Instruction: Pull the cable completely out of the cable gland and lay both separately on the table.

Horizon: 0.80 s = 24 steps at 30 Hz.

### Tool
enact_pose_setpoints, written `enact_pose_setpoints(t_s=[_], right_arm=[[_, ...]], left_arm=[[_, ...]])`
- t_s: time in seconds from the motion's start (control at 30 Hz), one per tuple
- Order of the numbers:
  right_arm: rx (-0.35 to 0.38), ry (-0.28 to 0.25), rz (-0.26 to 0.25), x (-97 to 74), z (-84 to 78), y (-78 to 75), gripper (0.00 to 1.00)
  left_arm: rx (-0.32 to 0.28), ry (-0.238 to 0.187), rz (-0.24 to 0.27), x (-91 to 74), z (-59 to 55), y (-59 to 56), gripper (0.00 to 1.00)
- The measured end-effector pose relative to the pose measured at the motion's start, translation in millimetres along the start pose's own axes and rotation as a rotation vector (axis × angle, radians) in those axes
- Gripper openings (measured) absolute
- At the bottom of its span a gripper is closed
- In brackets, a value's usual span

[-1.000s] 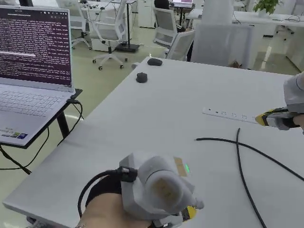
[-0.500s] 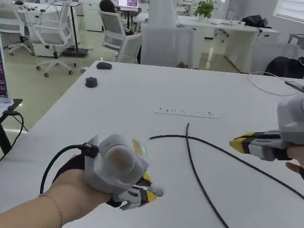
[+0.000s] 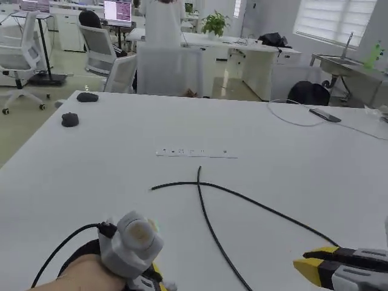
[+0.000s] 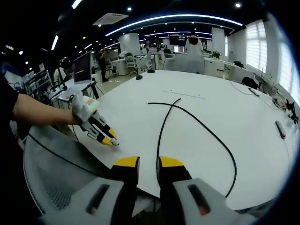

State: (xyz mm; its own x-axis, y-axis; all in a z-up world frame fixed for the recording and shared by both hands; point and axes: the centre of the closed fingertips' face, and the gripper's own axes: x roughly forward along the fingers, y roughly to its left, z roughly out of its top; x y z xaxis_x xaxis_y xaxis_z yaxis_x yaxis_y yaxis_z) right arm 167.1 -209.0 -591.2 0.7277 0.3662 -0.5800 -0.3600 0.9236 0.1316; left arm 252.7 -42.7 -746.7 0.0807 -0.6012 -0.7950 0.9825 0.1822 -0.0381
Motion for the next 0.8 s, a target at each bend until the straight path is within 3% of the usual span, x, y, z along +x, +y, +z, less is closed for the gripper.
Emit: enact_pose_setpoints(t_s=[0.17, 0.3, 0.37, 0.4, 0.5, 0.57, 0.6, 0.67, 0.73, 0.8], right_arm=[[-0.001, -0.001, -0.016, -0.5, -2.8, 0.1, 0.15], [0.011, -0.012, 0.0, 4.2, 4.1, 8.5, 0.16], [-0.008, -0.006, 0.016, 7.2, 6.8, 13.6, 0.17], [-0.015, 0.001, 0.025, 8.8, 6.9, 15.5, 0.18], [-0.024, 0.026, 0.061, 12.6, 5.7, 23.5, 0.21], [-0.031, 0.042, 0.086, 15.5, 3.6, 29.9, 0.22], [-0.033, 0.044, 0.089, 16.2, 3.1, 30.6, 0.23], [-0.03, 0.07, 0.106, 19.0, -1.4, 34.4, 0.25], [-0.035, 0.083, 0.118, 21.2, -3.2, 38.6, 0.26], [-0.034, 0.091, 0.132, 22.0, -3.8, 43.6, 0.26]], left_arm=[[-0.005, 0.025, 0.013, 4.9, -9.8, 4.8, 0.17], [-0.019, 0.036, 0.019, -1.1, -13.1, 6.7, 0.2], [-0.043, -0.011, 0.029, -10.3, -6.1, 8.2, 0.27], [-0.047, -0.014, 0.033, -15.6, -5.4, 9.4, 0.29], [-0.041, -0.028, 0.041, -38.9, -1.8, 8.9, 0.31], [-0.047, -0.041, 0.04, -64.5, 5.3, 3.2, 0.32], [-0.029, -0.097, 0.076, -83.8, 18.0, 3.5, 0.33], [-0.05, -0.16, 0.098, -116.0, 29.4, -3.7, 0.35], [-0.078, -0.219, 0.126, -147.5, 36.0, -9.5, 0.36], [-0.107, -0.253, 0.142, -167.0, 35.8, -13.6, 0.35]])
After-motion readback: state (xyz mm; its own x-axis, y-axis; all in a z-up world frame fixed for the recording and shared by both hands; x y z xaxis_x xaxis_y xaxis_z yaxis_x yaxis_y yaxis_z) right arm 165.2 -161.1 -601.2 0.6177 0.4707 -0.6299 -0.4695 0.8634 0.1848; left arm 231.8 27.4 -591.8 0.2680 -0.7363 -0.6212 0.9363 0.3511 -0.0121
